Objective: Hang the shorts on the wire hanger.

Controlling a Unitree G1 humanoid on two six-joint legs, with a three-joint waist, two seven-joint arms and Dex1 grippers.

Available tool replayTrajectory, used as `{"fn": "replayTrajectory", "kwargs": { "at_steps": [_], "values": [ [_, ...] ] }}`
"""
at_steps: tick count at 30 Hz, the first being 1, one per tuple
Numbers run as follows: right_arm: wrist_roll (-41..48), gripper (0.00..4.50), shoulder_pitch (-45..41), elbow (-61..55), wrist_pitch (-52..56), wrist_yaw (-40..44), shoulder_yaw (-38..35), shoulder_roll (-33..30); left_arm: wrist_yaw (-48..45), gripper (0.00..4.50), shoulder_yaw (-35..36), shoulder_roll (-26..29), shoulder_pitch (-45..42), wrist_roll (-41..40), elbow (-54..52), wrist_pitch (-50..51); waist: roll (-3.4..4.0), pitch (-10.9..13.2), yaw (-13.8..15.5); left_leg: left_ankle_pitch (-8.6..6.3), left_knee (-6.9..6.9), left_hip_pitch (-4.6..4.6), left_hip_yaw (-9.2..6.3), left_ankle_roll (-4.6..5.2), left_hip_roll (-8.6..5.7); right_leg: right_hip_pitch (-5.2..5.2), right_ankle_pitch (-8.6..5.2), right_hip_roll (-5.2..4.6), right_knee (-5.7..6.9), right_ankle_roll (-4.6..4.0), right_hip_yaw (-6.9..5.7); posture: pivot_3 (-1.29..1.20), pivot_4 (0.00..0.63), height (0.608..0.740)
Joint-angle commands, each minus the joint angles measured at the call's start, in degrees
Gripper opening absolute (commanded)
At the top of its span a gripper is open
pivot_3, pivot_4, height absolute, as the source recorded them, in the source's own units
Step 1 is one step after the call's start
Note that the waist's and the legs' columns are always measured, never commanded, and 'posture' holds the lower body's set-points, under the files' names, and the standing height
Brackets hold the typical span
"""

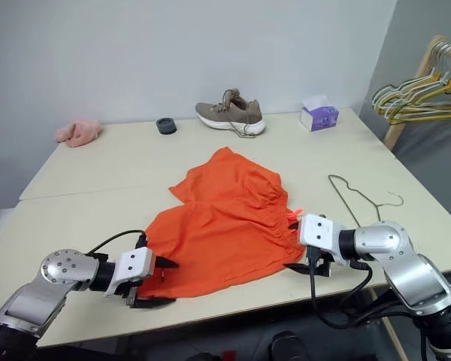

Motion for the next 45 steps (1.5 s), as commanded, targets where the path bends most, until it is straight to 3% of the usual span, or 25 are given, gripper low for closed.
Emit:
{"fn": "replayTrajectory", "kwargs": {
  "at_steps": [1, 10, 12, 20, 25, 32, 38, 41, 42, 45],
  "values": [
    [-5.71, 4.5, -0.81, 0.0, -7.14, 0.26, 3.12, -1.72, 2.86, 3.01, -1.08, -0.2, -0.35, 4.74, 3.5, -3.17, 0.01, 0.0, 0.0, 0.0, 0.0, 0.06, -0.02, 0.0, 0.0, -0.02, 0.0, -0.02, 0.0, 0.0, 0.0, -0.22, 0.045, 0.74],
    [-17.96, 4.5, -7.72, 13.7, -18.12, -0.95, 12.58, 2.29, 5.25, 0.2, 1.11, -2.58, -2.24, 2.85, 6.04, -4.77, -0.09, 0.01, -0.03, 0.0, -0.03, 0.96, -0.04, 0.0, -0.02, 0.73, -0.13, -0.13, -0.04, -0.24, -0.05, -0.2, 0.039, 0.74],
    [-22.52, 4.5, -10.86, 20.21, -21.22, -2.67, 15.11, 4.31, 4.81, 0.05, 2.36, -2.68, -2.8, 1.06, 6.88, -3.83, -0.1, 0.01, -0.04, 0.0, -0.03, 0.96, -0.09, 0.0, -0.02, 0.82, -0.09, -0.12, -0.03, -0.18, -0.1, -0.19, 0.037, 0.74],
    [-27.98, 1.79, -20.46, 35.32, -33.51, -9.91, 14.7, 9.43, 2.05, 0.0, 5.13, -1.25, -1.14, -4.35, 3.41, 2.11, -0.19, 0.01, 0.0, 0.0, -0.05, 0.79, -0.08, 0.0, -0.05, 0.88, -0.06, -0.13, -0.02, -0.13, -0.08, -0.16, 0.032, 0.74],
    [-24.35, 0.03, -22.8, 37.81, -41.11, -5.54, 14.3, 9.32, -1.19, 0.0, 5.48, 2.03, 2.38, -6.52, -1.8, 7.23, -0.19, 0.02, 0.1, -0.02, -0.15, 0.76, -0.13, -0.01, -0.03, 0.84, -0.04, -0.13, 0.0, -0.17, -0.12, -0.15, 0.03, 0.74],
    [-15.04, 0.03, -19.5, 33.49, -43.17, 9.28, 13.17, 1.51, -10.41, 0.0, 4.61, 11.09, 10.5, -12.56, -14.6, 16.42, -0.25, 0.1, 1.03, -0.09, -0.2, 0.73, -0.14, -0.02, -0.06, 0.87, -0.09, -0.21, -0.06, -0.27, -0.18, -0.16, 0.033, 0.74],
    [-11.91, 0.03, -17.16, 28.08, -38.01, 13.98, 12.06, -2.09, -10.64, 0.0, 4.04, 10.99, 9.98, -12.79, -14.7, 17.05, -0.15, 0.19, 1.38, -0.09, -0.16, 0.85, -0.15, 0.0, -0.04, 0.92, -0.29, -0.22, -0.01, -0.29, -0.21, -0.18, 0.036, 0.74],
    [-9.82, 0.03, -14.67, 22.22, -29.91, 15.35, 11.82, -2.28, -10.91, 0.0, 3.18, 10.12, 9.1, -12.69, -13.67, 16.12, -0.14, 0.19, 1.37, -0.09, -0.13, 0.88, -0.15, 0.0, -0.03, 0.91, -0.31, -0.22, 0.0, -0.32, -0.23, -0.19, 0.036, 0.74],
    [-9.59, 0.3, -14.23, 21.06, -28.31, 15.45, 11.66, -2.16, -10.89, 0.0, 3.17, 9.83, 8.76, -13.39, -14.12, 16.83, -0.14, 0.19, 1.37, -0.09, -0.13, 0.87, -0.14, 0.0, -0.03, 0.91, -0.31, -0.22, 0.0, -0.32, -0.22, -0.19, 0.036, 0.74],
    [-8.16, 1.2, -13.28, 18.28, -24.44, 16.46, 10.39, -2.57, -10.79, 0.65, 3.48, 9.64, 8.27, -16.45, -17.14, 20.96, -0.13, 0.21, 1.32, -0.1, -0.14, 0.82, -0.1, 0.0, -0.04, 0.88, -0.32, -0.23, -0.01, -0.31, -0.2, -0.19, 0.036, 0.74]
  ]
}}
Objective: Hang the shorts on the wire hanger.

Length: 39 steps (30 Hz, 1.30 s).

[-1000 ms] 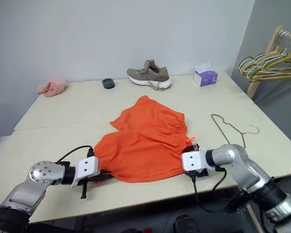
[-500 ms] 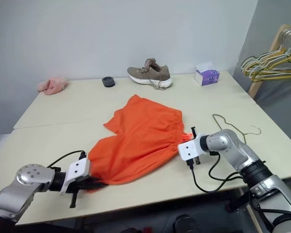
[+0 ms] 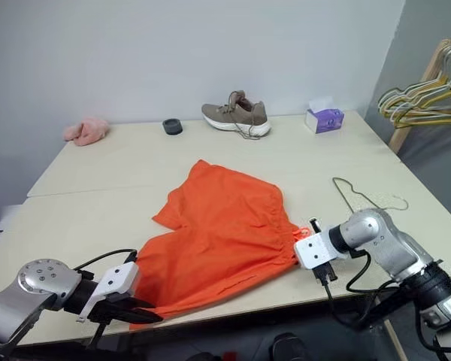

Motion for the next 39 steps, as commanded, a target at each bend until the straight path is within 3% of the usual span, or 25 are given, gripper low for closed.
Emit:
{"fn": "replayTrajectory", "kwargs": {
  "at_steps": [1, 6, 9, 11, 13, 19, 22, 26, 32, 37, 39],
  "values": [
    [3.22, 1.51, 0.37, -4.93, 5.44, 1.74, -3.92, -1.68, -0.45, 0.91, 0.67, -0.28, -1.13, -3.62, -3.93, 4.37, -0.01, 0.01, 0.02, 0.0, 0.0, -0.02, 0.0, 0.0, 0.0, -0.01, -0.01, 0.0, 0.0, 0.02, 0.0, -0.19, 0.036, 0.74],
    [14.67, 3.32, 3.29, -13.51, 19.37, 4.17, -10.09, -3.44, 1.75, 2.5, 3.28, -2.4, -1.84, -11.35, -8.91, 11.88, -0.04, 0.06, 0.04, -0.01, -0.03, -0.04, -0.04, -0.02, 0.0, 0.0, -0.04, 0.0, -0.01, 0.06, -0.02, -0.19, 0.037, 0.74],
    [23.26, 4.36, 4.24, -17.43, 29.38, 1.39, -16.61, -2.62, 3.05, 3.42, 5.88, -3.9, -2.91, -16.45, -10.98, 15.31, -0.1, 0.16, 0.06, -0.02, -0.02, -0.04, -0.07, -0.02, 0.0, 0.01, -0.04, 0.0, 0.0, 0.06, -0.05, -0.19, 0.039, 0.74],
    [26.34, 4.36, 4.62, -16.91, 33.97, -3.98, -21.94, -0.47, 4.64, 3.42, 7.29, -5.37, -4.8, -19.2, -11.42, 17.15, -0.15, 0.17, 0.04, -0.01, 0.01, -0.03, -0.07, -0.02, 0.0, 0.03, -0.04, 0.0, 0.0, 0.07, -0.05, -0.19, 0.042, 0.74],
    [24.93, 4.36, 4.63, -12.19, 37.04, -15.42, -28.82, 3.78, 8.85, 3.42, 7.86, -8.75, -9.66, -20.96, -10.8, 18.95, -0.25, 0.22, 0.06, -0.01, 0.06, 0.0, -0.07, -0.02, -0.02, 0.06, -0.02, 0.01, 0.0, 0.09, -0.03, -0.2, 0.044, 0.74],
    [16.63, 4.36, 7.8, -5.61, 47.9, -43.72, -40.57, 12.16, 14.42, 3.42, 3.31, -13.68, -19.26, -15.1, -10.81, 17.33, -0.51, 0.36, 0.28, 0.0, 0.12, -0.16, 0.01, 0.0, -0.19, 0.01, 0.07, 0.04, -0.07, 0.24, 0.12, -0.23, 0.056, 0.74],
    [14.84, 4.36, 8.39, -3.87, 51.73, -50.74, -43.0, 14.64, 14.68, 3.42, 1.63, -14.83, -22.28, -13.53, -10.59, 16.47, -0.37, 0.41, -0.1, -0.01, 0.07, -0.49, 0.02, 0.0, -0.18, -0.27, 0.08, 0.24, -0.04, 0.22, 0.15, -0.24, 0.06, 0.74],
    [13.32, 4.36, 8.74, 0.59, 53.79, -53.63, -42.14, 14.56, 14.78, 3.42, 0.02, -16.19, -27.05, -13.0, -10.63, 16.68, -0.29, 0.44, -0.58, -0.01, 0.06, -1.06, 0.09, -0.01, -0.08, -0.93, 0.21, 0.42, 0.04, 0.02, 0.24, -0.25, 0.062, 0.74],
    [13.06, 4.36, 4.06, 14.51, 53.1, -51.16, -38.97, 13.1, 15.63, 3.42, -2.22, -18.49, -33.77, -12.3, -9.3, 18.08, -0.23, 0.52, -1.4, 0.0, 0.09, -0.98, 0.25, 0.0, -0.06, -0.89, 0.11, 0.52, 0.02, 0.31, 0.24, -0.25, 0.066, 0.74],
    [11.52, 4.36, -5.64, 35.33, 50.82, -48.26, -35.54, 11.39, 16.34, 3.42, -2.65, -19.49, -36.14, -12.02, -9.49, 18.61, -0.28, 0.57, -2.55, 0.0, 0.15, -0.89, 0.43, 0.02, -0.04, -0.84, 0.22, 0.57, -0.01, 0.45, 0.36, -0.23, 0.067, 0.74],
    [12.1, 3.98, -8.54, 40.76, 51.89, -45.58, -34.62, 10.93, 16.62, 3.45, -2.43, -19.64, -36.28, -11.97, -9.63, 18.75, -0.33, 0.57, -2.89, 0.02, 0.17, -0.87, 0.47, 0.04, -0.05, -0.79, 0.26, 0.56, -0.04, 0.5, 0.39, -0.23, 0.066, 0.74]
  ]
}}
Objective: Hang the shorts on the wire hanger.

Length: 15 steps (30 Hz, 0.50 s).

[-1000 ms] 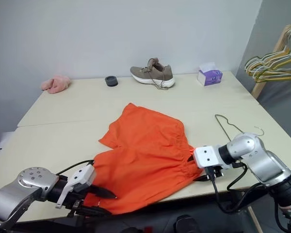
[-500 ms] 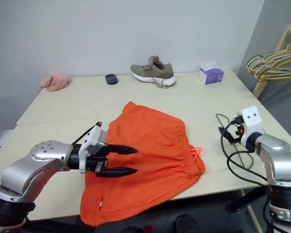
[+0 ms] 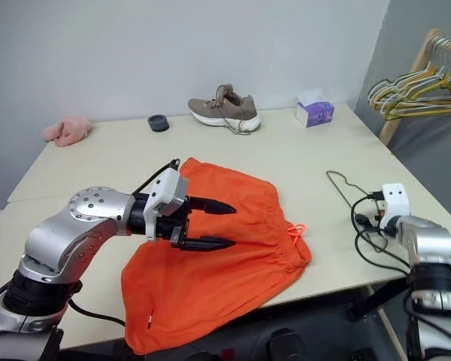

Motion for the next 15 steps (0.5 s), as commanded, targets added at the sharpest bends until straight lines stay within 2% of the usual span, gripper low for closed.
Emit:
{"fn": "replayTrajectory", "kwargs": {
  "at_steps": [1, 4, 7, 11, 14, 15],
  "values": [
    [-1.39, 3.77, -3.28, 9.82, 0.29, 3.55, 2.21, -1.46, 0.9, 3.45, 0.8, -0.17, -1.08, 0.11, -0.68, 0.04, -0.07, -0.01, -0.16, 0.0, 0.0, 0.04, -0.02, 0.0, 0.01, 0.07, 0.0, 0.0, -0.01, 0.0, -0.01, -0.22, 0.065, 0.74],
    [-3.23, 2.92, -4.59, 13.57, -2.97, 8.66, 5.8, -2.87, 0.76, 3.45, 1.67, 0.38, -0.14, 0.22, -0.35, -0.79, -0.19, -0.02, -0.16, 0.0, -0.01, 0.15, -0.13, 0.0, 0.04, 0.26, 0.0, 0.01, -0.09, 0.01, -0.07, -0.22, 0.065, 0.74],
    [-3.62, 2.92, -4.0, 11.56, -3.83, 11.43, 7.13, -4.27, 0.45, 3.45, 2.39, 1.08, 1.72, 0.63, -0.21, -1.98, -0.17, -0.03, -0.16, 0.0, -0.03, 0.2, -0.17, -0.01, 0.05, 0.32, 0.0, 0.02, -0.12, 0.01, -0.09, -0.21, 0.059, 0.74],
    [-2.08, 2.92, 1.38, 0.25, -3.14, 16.91, 7.36, -7.52, 0.17, 3.45, 3.35, 1.75, 4.25, 1.26, 0.2, -3.57, -0.16, -0.03, 0.13, 0.0, -0.05, 0.19, -0.35, -0.01, 0.08, 0.34, -0.01, 0.04, -0.1, 0.02, -0.11, -0.21, 0.057, 0.74],
    [0.51, 2.92, 5.66, -7.91, 0.84, 17.2, 4.38, -8.41, -0.11, 3.45, 3.62, 2.0, 5.06, 1.49, 0.5, -4.23, -0.16, -0.02, 0.78, -0.01, -0.06, 0.13, -0.47, -0.02, 0.09, 0.33, -0.03, 0.04, -0.1, 0.03, -0.19, -0.22, 0.057, 0.74],
    [1.39, 3.12, 6.41, -10.02, 2.18, 15.98, 2.71, -8.03, -0.22, 3.45, 3.61, 2.07, 5.1, 1.69, 0.83, -4.54, -0.14, -0.01, 0.96, -0.01, -0.05, 0.13, -0.47, -0.02, 0.09, 0.33, -0.03, 0.05, -0.09, 0.03, -0.19, -0.23, 0.057, 0.74]
  ]
}}
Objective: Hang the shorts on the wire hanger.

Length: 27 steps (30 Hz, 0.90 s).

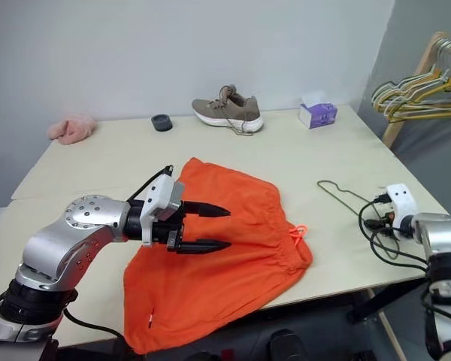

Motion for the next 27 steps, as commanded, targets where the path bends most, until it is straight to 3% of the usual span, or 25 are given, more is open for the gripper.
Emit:
{"fn": "replayTrajectory", "kwargs": {
  "at_steps": [1, 4, 5, 11, 14, 24, 27],
  "values": [
    [3.2, 3.37, 2.39, -8.0, 4.66, -0.8, -4.04, -0.1, -0.66, 3.45, 1.71, 0.83, -0.5, 0.63, 0.25, -1.94, 0.04, 0.03, 0.23, 0.0, 0.01, 0.01, 0.01, 0.0, -0.01, 0.0, 0.0, 0.0, 0.0, 0.0, 0.02, -0.23, 0.057, 0.74],
    [6.78, 4.44, 4.59, -15.89, 10.62, -1.97, -7.69, 1.0, -1.38, 3.45, 1.47, 0.88, -0.76, 1.35, 1.46, -2.81, 0.1, 0.06, 0.29, 0.0, 0.04, 0.03, 0.11, 0.0, -0.05, 0.0, 0.01, -0.02, 0.03, -0.01, 0.03, -0.23, 0.057, 0.74],
    [7.37, 4.47, 4.86, -17.32, 11.77, -2.69, -8.48, 1.29, -1.53, 3.45, 1.43, 0.86, -0.82, 1.49, 1.67, -2.96, 0.1, 0.07, 0.26, 0.0, 0.03, 0.03, 0.12, 0.0, -0.05, -0.01, 0.01, -0.02, 0.03, -0.01, 0.03, -0.23, 0.057, 0.74],
    [8.75, 4.47, 2.86, -20.13, 13.09, -9.31, -14.49, 2.96, -2.25, 3.45, 1.21, 0.76, -0.57, 1.98, 2.19, -3.79, 0.13, 0.08, 0.49, 0.0, 0.02, -0.05, 0.2, 0.0, -0.05, -0.15, 0.01, -0.02, 0.04, -0.01, 0.04, -0.23, 0.052, 0.74],
    [7.78, 4.47, 2.52, -18.05, 12.42, -11.06, -13.96, 2.19, -2.45, 3.45, 1.1, 0.61, -0.7, 2.14, 2.39, -3.91, 0.13, 0.08, 0.52, 0.0, 0.02, -0.26, 0.22, 0.0, -0.04, -0.4, 0.01, -0.02, 0.06, -0.01, 0.05, -0.23, 0.051, 0.74],
    [1.34, 4.47, -2.35, 4.75, 0.89, -3.63, -0.69, 0.22, -2.46, 3.45, -0.47, -0.83, -2.21, 3.07, 3.6, -4.58, 0.1, 0.05, -0.06, 0.01, 0.03, -0.15, 0.58, 0.02, -0.03, -0.41, 0.05, -0.02, 0.09, 0.01, 0.26, -0.22, 0.049, 0.74],
    [-0.52, 3.9, -4.97, 11.1, -0.53, -1.1, 2.24, 0.24, -2.19, 3.45, -0.46, -1.06, -2.0, 3.06, 3.03, -4.38, 0.02, 0.0, -0.42, 0.01, 0.06, -0.1, 0.62, 0.02, -0.02, -0.38, 0.08, -0.01, 0.09, 0.03, 0.31, -0.22, 0.049, 0.74]
  ]
}}
